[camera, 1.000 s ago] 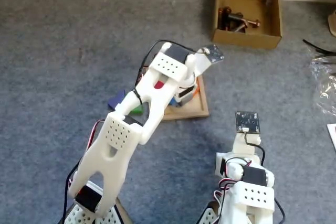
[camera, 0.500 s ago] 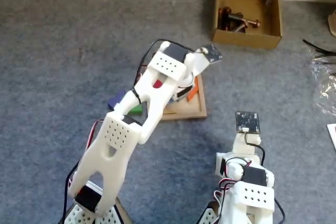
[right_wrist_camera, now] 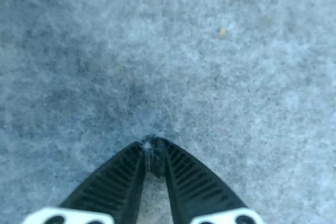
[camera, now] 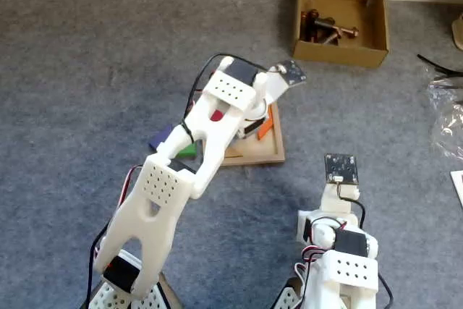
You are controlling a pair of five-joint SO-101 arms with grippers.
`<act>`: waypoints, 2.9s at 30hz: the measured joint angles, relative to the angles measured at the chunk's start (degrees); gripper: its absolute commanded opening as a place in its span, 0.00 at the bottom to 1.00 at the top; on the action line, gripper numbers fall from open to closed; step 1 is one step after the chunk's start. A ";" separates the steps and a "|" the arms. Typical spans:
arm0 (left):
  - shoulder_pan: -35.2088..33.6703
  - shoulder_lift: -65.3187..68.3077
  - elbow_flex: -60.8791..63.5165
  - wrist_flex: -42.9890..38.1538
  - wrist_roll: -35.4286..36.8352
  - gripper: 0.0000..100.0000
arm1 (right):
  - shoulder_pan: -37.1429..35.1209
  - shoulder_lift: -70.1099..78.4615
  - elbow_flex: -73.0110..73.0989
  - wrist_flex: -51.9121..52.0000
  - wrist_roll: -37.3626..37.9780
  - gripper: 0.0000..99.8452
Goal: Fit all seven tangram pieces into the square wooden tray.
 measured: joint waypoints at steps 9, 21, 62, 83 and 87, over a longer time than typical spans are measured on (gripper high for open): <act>5.63 -0.09 -0.18 0.53 -0.09 0.04 | 0.00 0.00 0.00 0.00 0.00 0.01; 10.90 -0.09 -0.18 0.97 -0.09 0.04 | 0.00 0.00 0.00 0.00 0.00 0.01; 5.54 -1.67 -22.33 6.51 3.60 0.08 | 0.00 0.00 0.00 0.00 0.00 0.01; -1.93 -11.60 2.90 6.42 7.65 0.05 | 0.00 0.00 0.00 0.00 0.00 0.01; -1.05 -11.60 5.63 6.33 7.74 0.05 | 0.00 0.00 0.00 0.00 0.00 0.01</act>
